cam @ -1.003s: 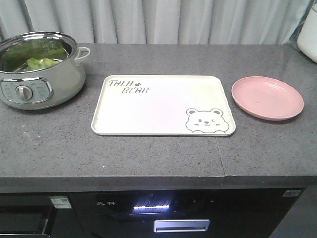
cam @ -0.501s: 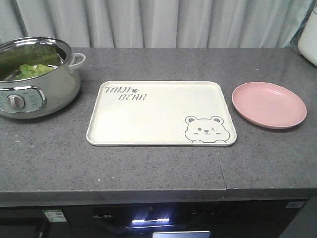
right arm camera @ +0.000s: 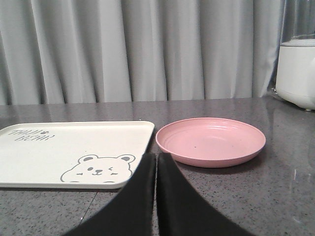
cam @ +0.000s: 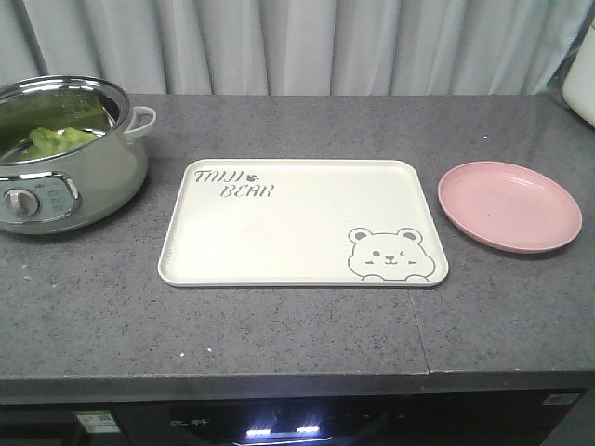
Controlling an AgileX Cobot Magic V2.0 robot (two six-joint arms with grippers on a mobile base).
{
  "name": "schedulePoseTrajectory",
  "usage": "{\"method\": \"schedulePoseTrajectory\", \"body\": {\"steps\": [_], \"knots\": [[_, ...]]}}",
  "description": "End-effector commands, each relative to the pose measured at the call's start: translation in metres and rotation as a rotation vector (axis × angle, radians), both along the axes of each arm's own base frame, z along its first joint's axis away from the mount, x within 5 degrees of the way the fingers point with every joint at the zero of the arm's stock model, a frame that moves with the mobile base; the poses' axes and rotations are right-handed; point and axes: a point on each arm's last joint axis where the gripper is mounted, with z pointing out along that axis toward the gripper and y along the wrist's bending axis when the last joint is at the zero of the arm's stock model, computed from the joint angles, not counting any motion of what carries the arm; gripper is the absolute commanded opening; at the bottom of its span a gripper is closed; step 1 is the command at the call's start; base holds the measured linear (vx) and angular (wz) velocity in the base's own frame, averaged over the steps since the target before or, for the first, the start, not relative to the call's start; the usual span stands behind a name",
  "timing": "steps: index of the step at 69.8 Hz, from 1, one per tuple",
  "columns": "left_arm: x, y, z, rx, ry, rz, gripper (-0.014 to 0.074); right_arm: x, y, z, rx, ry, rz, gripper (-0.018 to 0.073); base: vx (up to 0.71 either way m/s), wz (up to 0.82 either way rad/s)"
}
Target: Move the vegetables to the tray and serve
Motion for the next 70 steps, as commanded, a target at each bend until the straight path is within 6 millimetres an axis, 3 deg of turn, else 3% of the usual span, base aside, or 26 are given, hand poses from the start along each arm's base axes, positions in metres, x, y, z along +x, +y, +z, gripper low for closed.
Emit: {"method": "schedulePoseTrajectory", "body": {"steps": [1,70], "knots": [[0.0003,-0.0014,-0.0007,-0.002,-0.06,-0.016,-0.0006,-0.0006,0.0003,0.0024,-0.007,-0.068,0.001,-0.0003,0.04,0.01],[0.0003,-0.0014,-0.0007,-0.002,-0.06,-0.016,-0.0006,-0.0006,0.0003,0.0024,-0.007,-0.068,0.001,-0.0003,0.03,0.0]]}}
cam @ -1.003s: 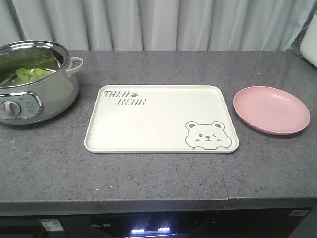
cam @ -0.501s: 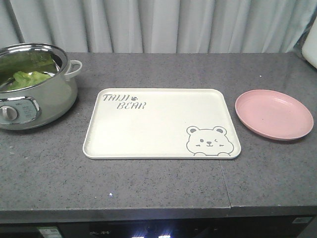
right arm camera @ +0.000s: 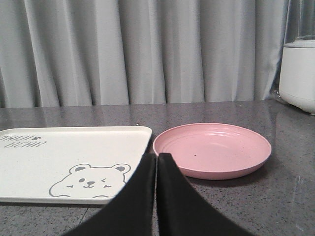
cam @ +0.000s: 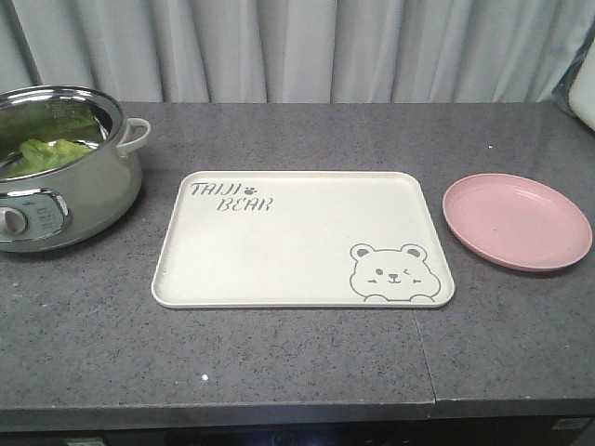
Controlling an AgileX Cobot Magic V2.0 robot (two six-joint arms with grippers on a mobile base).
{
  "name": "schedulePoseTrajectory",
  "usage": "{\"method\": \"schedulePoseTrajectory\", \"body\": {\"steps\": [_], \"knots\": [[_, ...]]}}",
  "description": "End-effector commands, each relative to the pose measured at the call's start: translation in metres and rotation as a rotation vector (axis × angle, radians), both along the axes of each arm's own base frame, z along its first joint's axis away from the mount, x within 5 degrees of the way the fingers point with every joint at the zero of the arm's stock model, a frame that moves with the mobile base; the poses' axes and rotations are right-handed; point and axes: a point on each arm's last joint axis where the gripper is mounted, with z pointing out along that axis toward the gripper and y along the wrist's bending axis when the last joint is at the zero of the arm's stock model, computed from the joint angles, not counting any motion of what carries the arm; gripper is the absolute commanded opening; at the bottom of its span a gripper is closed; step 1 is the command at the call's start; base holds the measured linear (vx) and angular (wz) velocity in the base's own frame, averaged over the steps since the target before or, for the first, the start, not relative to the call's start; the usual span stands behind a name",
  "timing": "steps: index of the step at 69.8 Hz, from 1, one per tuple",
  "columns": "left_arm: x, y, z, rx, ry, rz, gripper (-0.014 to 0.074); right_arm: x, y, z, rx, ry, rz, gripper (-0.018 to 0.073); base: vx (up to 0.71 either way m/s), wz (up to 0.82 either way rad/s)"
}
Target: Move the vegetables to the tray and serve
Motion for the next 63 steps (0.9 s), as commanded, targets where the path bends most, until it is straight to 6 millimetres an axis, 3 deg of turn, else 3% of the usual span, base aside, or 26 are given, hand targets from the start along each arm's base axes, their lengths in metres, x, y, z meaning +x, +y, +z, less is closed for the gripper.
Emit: {"method": "schedulePoseTrajectory", "body": {"steps": [1,63], "knots": [[0.0003,-0.0014,-0.0007,-0.002,-0.06,-0.016,-0.0006,-0.0006,0.0003,0.0024,-0.007,-0.068,0.001,-0.0003,0.02,-0.01],[0.0003,-0.0014,-0.0007,-0.002,-0.06,-0.016,-0.0006,-0.0006,0.0003,0.0024,-0.007,-0.068,0.001,-0.0003,0.01,0.0]]}}
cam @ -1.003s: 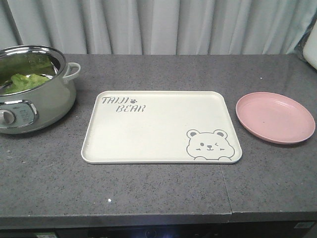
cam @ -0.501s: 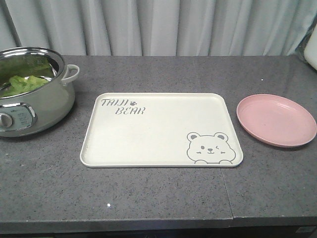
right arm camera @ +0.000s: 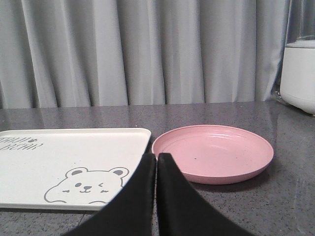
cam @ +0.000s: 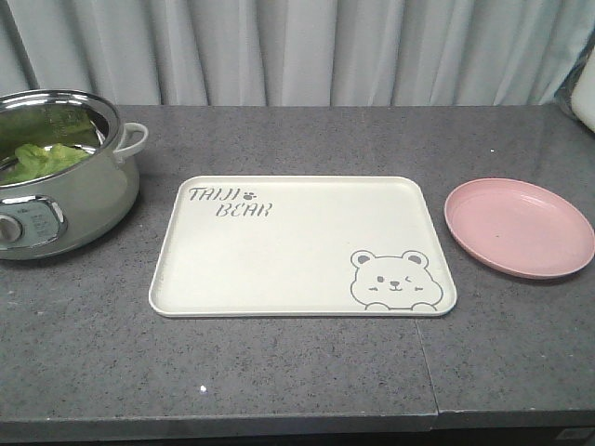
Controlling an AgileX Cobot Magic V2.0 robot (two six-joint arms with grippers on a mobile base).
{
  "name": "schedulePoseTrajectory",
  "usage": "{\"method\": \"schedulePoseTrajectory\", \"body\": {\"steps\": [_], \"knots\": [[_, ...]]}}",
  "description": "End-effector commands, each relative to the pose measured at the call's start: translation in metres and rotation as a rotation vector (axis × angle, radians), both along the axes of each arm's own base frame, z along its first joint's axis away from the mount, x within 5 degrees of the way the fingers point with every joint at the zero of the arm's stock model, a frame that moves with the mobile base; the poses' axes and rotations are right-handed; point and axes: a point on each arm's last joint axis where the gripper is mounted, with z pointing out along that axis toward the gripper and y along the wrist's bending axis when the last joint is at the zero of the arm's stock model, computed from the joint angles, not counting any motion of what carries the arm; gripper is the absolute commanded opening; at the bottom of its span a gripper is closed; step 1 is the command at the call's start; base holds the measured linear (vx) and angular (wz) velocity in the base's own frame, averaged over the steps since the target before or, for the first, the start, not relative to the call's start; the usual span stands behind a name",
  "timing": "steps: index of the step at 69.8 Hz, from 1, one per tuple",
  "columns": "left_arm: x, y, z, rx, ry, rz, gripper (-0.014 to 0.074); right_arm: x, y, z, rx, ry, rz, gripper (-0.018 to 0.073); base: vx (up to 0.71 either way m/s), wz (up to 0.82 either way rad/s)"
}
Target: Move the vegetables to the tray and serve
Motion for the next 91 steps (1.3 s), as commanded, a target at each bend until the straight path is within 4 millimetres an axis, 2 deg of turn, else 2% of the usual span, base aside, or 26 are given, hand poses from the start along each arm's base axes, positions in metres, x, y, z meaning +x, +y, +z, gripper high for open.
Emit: {"method": "schedulePoseTrajectory", "body": {"steps": [1,91], "knots": [[0.0003,-0.0014,-0.0007,-0.002,-0.06,-0.016,-0.0006,-0.0006,0.0003,0.0024,-0.007,-0.068,0.001,-0.0003,0.0,0.0],[0.0003,-0.0014,-0.0007,-0.002,-0.06,-0.016,-0.0006,-0.0006,0.0003,0.0024,-0.007,-0.068,0.001,-0.0003,0.0,0.0]]}}
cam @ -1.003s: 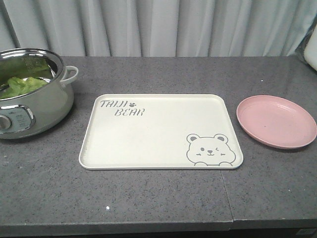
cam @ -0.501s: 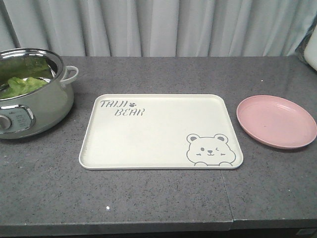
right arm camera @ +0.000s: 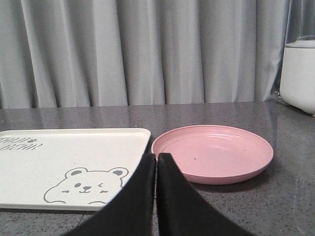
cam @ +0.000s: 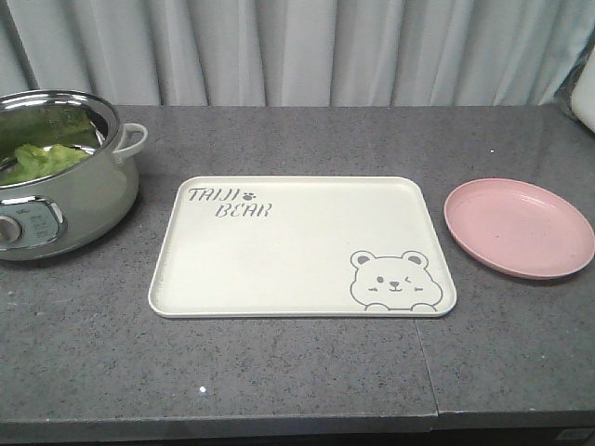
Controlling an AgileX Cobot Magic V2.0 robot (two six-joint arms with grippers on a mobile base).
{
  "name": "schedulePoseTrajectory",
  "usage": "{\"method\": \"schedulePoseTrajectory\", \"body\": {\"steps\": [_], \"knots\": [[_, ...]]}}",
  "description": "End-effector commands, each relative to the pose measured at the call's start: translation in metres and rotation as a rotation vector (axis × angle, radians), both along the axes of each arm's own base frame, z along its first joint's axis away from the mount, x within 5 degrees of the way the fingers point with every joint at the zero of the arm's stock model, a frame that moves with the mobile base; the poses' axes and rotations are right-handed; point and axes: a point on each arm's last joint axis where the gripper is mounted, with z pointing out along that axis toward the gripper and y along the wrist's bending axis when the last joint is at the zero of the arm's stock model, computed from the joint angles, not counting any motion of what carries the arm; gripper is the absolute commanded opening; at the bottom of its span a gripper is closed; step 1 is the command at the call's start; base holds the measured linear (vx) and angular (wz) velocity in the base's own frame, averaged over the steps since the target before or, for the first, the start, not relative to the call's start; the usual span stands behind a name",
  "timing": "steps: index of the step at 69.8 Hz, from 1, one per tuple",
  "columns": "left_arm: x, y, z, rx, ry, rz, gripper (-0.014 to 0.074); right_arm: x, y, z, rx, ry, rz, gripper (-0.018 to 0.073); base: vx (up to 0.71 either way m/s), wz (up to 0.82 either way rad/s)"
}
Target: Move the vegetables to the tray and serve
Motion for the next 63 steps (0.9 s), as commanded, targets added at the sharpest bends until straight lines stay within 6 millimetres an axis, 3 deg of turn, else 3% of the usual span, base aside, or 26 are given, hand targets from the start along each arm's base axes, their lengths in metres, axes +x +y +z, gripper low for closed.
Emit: {"method": "schedulePoseTrajectory", "body": {"steps": [1,22,46,63], "knots": [[0.0,-0.001,-0.001,-0.002,-0.06,-0.016,-0.0006,-0.001,0.0,0.002,-0.007,-0.068,0.001,-0.0003,0.0,0.0],[0.0,-0.002,0.0,-0.008,-0.071,-0.018,-0.0006,-0.001,0.0,0.002,-0.007,-0.069,0.001,-0.0003,0.0,0.0],[-0.002,-0.007,0.024,-0.01,-0.331,-0.083,-0.0006,-0.001,0.0,0.006,0.017,-0.108,0.005,-0.0003,0.0,0.0],[-0.007,-0.011,0.04,-0.037,-0.515,-0.136,-0.0006,-0.001,-0.001,0.006,0.232,-0.087,0.019,-0.0003,0.0,0.0]]}}
